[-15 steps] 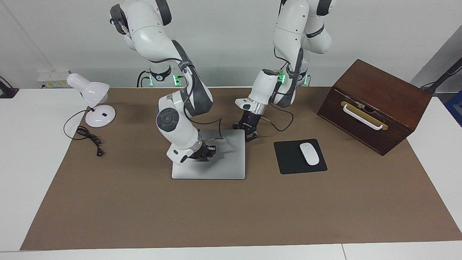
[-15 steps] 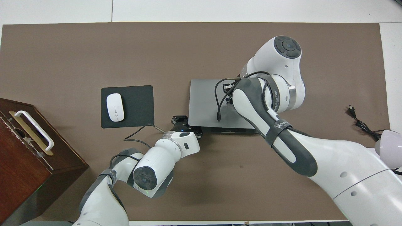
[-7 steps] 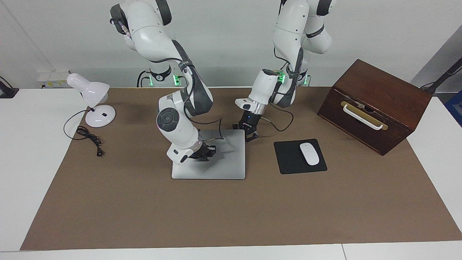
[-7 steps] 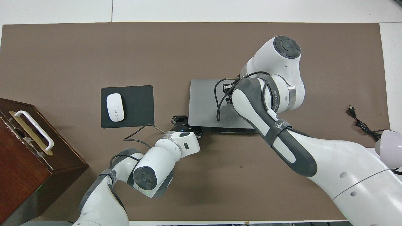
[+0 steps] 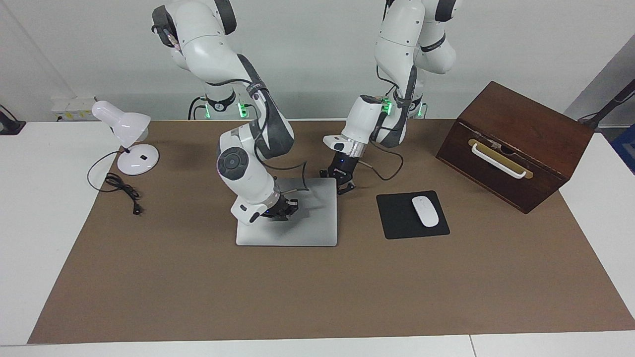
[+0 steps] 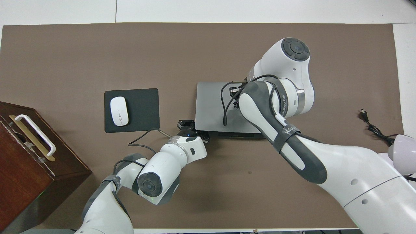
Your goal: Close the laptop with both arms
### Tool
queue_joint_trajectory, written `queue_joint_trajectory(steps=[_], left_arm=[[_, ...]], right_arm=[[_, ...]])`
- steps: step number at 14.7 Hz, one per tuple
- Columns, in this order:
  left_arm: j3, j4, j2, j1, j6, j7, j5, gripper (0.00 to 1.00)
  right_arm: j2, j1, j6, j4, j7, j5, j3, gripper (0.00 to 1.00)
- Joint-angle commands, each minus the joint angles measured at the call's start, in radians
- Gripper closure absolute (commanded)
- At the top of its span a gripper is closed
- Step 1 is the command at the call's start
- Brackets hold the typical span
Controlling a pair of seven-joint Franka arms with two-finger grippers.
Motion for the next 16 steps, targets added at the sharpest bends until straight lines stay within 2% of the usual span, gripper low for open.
queue_joint_trajectory(steps=[1, 10, 16], left_arm=[[0.016, -0.051, 0.035, -0.016, -0.007, -0.004, -0.001, 1.00], [0.016, -0.117, 0.022, -0.019, -0.001, 0.016, -0.001, 1.00], [0.016, -0.117, 0.020, -0.019, -0.002, 0.024, -0.001, 1.00]], right_arm=[[-0.016, 0.015, 0.013, -0.047, 0.025, 0.013, 0.000, 1.00], [-0.016, 0.015, 0.013, -0.047, 0.027, 0.013, 0.000, 1.00], [-0.016, 0.016, 0.013, -0.047, 0.039, 0.011, 0.000, 1.00]])
